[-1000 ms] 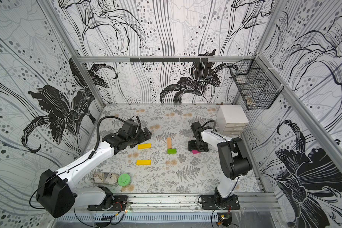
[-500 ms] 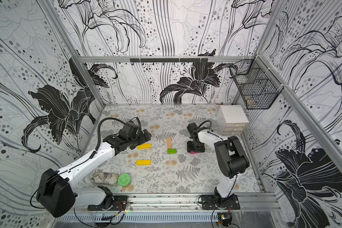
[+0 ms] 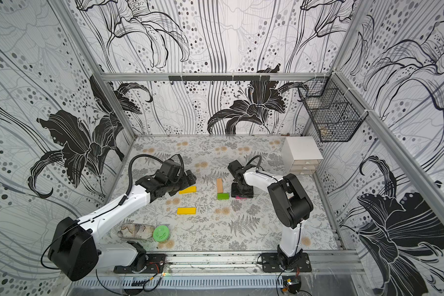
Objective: Assemble the letter h with building blocks
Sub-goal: Assemble the building block at the center of the board.
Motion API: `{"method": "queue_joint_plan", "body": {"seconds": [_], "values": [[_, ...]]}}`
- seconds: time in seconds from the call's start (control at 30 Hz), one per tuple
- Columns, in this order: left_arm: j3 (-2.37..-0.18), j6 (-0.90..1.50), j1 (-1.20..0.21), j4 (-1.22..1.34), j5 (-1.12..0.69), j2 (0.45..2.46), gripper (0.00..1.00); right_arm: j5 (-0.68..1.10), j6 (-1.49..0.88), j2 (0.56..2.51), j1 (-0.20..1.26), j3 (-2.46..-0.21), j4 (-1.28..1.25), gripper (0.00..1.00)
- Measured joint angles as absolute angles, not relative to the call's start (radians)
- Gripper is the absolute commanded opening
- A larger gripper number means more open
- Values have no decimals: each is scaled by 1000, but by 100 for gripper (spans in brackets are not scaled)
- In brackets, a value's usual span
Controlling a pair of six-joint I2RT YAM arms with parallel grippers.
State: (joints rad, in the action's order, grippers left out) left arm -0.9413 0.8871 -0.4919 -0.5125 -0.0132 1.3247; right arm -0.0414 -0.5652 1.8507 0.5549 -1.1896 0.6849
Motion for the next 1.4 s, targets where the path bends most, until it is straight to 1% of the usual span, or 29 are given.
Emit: {"method": "queue_joint_plan", "body": {"seconds": [0.07, 0.13, 0.47, 0.57, 0.7, 0.83, 0.93, 1.2, 1.4], "values": [[-934, 887, -492, -512, -13, 1325, 94, -46, -572, 1858, 559, -1198, 691, 75], [-931, 888, -492, -511, -13, 1325, 93, -49, -579, 1862, 562, -1205, 691, 78], [-916, 894, -492, -495, -20, 1338, 92, -53, -583, 1860, 565, -1242, 719, 81], [-909, 898, -492, -490, -27, 1349, 92, -56, -583, 1854, 565, -1242, 728, 80], [-908, 902, -492, -485, -30, 1357, 92, -65, -584, 1828, 559, -1238, 733, 75], [-904, 902, -492, -482, -31, 1357, 91, -63, -583, 1771, 528, -1224, 732, 73], [-897, 903, -492, -479, -31, 1359, 89, -38, -583, 1748, 497, -1209, 717, 68], [-894, 901, -492, -472, -34, 1405, 81, 62, -564, 1745, 447, -1105, 657, 65], [-890, 902, -492, -472, -44, 1438, 80, 90, -556, 1747, 442, -1103, 613, 61]]}}
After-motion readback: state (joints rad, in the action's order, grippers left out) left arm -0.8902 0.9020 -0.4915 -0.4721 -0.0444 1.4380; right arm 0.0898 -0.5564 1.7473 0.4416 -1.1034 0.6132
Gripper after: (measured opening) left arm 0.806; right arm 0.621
